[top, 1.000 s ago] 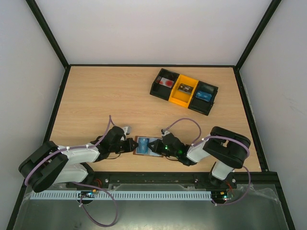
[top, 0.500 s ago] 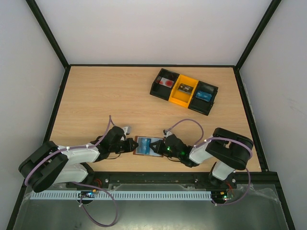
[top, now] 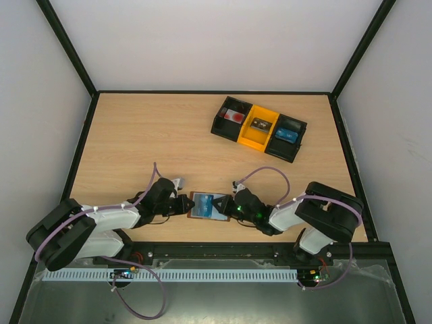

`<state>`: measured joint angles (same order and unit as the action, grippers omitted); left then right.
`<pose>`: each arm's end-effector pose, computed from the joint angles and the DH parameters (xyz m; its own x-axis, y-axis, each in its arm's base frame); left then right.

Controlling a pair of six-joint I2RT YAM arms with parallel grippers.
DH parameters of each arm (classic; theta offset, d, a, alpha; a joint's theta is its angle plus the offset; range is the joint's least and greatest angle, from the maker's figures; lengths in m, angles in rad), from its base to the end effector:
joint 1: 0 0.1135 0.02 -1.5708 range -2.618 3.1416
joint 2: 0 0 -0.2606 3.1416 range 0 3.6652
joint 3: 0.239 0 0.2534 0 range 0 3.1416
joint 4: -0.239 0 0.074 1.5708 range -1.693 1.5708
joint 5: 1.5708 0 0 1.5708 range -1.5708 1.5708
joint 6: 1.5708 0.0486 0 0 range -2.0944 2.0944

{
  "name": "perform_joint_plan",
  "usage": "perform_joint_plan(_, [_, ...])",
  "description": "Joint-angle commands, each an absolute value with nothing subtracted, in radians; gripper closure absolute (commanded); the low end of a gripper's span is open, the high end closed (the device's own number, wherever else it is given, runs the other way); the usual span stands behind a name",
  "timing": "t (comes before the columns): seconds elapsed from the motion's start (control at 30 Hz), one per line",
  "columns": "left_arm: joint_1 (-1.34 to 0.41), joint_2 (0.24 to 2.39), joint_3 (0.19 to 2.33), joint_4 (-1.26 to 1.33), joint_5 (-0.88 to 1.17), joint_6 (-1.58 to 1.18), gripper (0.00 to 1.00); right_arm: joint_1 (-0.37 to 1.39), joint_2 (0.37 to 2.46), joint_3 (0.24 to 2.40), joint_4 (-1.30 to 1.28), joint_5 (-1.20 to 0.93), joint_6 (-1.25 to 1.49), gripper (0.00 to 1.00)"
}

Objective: Take the credit cards out of the card holder

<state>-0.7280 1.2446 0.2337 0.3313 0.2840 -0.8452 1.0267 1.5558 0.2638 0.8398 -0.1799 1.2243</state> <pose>0.1491 -0.1512 0.1078 -0.9109 -0.1501 -0.3844 0.1808 0.6921 -0.6988 0.1225 0.2193 0.1007 -0.9469 0.2226 -0.2319 -0.1014 0.4778 0.8726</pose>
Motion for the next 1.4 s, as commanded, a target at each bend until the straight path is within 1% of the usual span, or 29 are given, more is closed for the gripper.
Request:
perform_joint_plan(0.0, [-0.732, 1.27, 0.201, 0.276, 0.265, -0.847, 0.96, 1.023, 1.595, 0.283, 0.837, -0.178, 1.235, 0.88])
perform_joint_plan(0.13, [-0.731, 1.265, 0.201, 0.273, 0.265, -0.847, 0.96, 1.023, 1.618, 0.295, 0.813, -0.168, 1.237, 0.8])
perform_joint_plan(0.2, [-0.732, 1.263, 0.2, 0.273, 0.263, -0.846, 0.96, 1.023, 1.635, 0.304, 0.809, -0.173, 1.237, 0.77])
perform_joint_plan(0.5, [-0.732, 1.278, 0.201, 0.284, 0.268, -0.845, 0.96, 1.023, 1.669, 0.31, 0.853, -0.197, 1.245, 0.77])
perform_joint_plan(0.6, [-0.732, 1.278, 0.204, 0.284, 0.271, -0.844, 0.96, 1.023, 1.683, 0.302, 0.903, -0.21, 1.258, 0.78])
perform_joint_plan(0.7, [-0.732, 1.28, 0.207, 0.282, 0.275, -0.843, 0.96, 1.023, 1.701, 0.29, 0.963, -0.222, 1.281, 0.82])
perform_joint_plan(0.77, [-0.732, 1.281, 0.208, 0.281, 0.279, -0.842, 0.96, 1.022, 1.707, 0.284, 0.987, -0.22, 1.29, 0.88])
perform_joint_plan(0.83, [-0.732, 1.28, 0.21, 0.274, 0.279, -0.842, 0.96, 1.022, 1.699, 0.273, 0.996, -0.204, 1.296, 0.97])
perform_joint_plan(0.97, [-0.732, 1.282, 0.218, 0.25, 0.264, -0.836, 0.97, 1.005, 1.633, 0.241, 0.968, -0.159, 1.289, 0.98])
perform_joint_plan(1.27, [-0.732, 1.282, 0.229, 0.242, 0.27, -0.849, 0.96, 0.98, 1.403, 0.258, 0.662, -0.07, 1.151, 0.98])
perform_joint_plan(1.37, [-0.732, 1.266, 0.237, 0.237, 0.273, -0.865, 0.94, 0.976, 1.363, 0.296, 0.547, -0.043, 1.105, 0.98])
